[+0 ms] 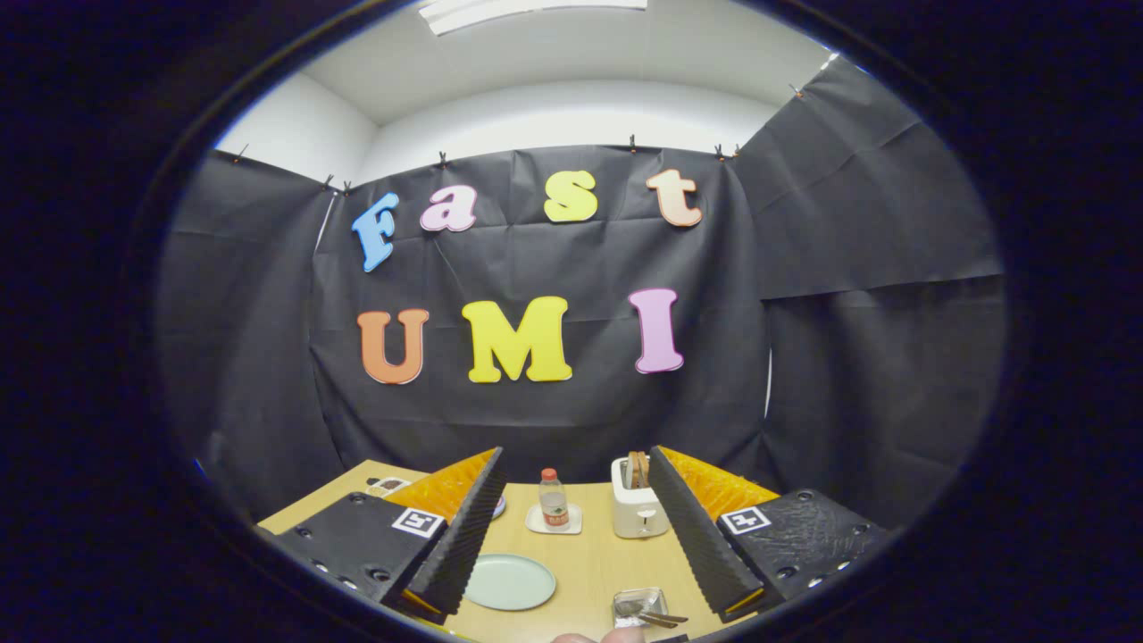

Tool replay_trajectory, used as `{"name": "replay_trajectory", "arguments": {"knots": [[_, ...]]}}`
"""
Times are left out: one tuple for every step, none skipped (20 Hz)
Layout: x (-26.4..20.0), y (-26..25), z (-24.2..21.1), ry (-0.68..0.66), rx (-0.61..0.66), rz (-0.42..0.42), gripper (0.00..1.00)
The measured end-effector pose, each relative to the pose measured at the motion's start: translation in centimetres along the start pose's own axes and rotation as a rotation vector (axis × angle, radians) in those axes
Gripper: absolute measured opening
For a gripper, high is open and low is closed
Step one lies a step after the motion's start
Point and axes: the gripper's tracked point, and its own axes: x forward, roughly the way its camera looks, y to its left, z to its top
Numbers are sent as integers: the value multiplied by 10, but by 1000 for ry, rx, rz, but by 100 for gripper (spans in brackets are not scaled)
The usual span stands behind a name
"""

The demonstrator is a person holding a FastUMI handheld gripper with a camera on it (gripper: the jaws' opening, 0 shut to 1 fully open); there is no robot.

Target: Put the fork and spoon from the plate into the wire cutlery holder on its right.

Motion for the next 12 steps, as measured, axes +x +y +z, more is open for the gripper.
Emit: {"name": "replay_trajectory", "arguments": {"knots": [[0,1,1,0,3,-1,96],[0,2,1,3,9,1,96],[1,4,2,5,13,0,96],[3,4,1,8,15,-2,96],[4,6,3,8,15,-3,96],[5,9,3,9,16,-1,96],[5,11,4,6,15,1,96],[6,13,5,2,15,4,96],[7,15,6,0,16,6,96],[7,17,5,2,16,9,96],[8,19,3,8,13,11,96],[9,23,3,10,15,16,96]]}}
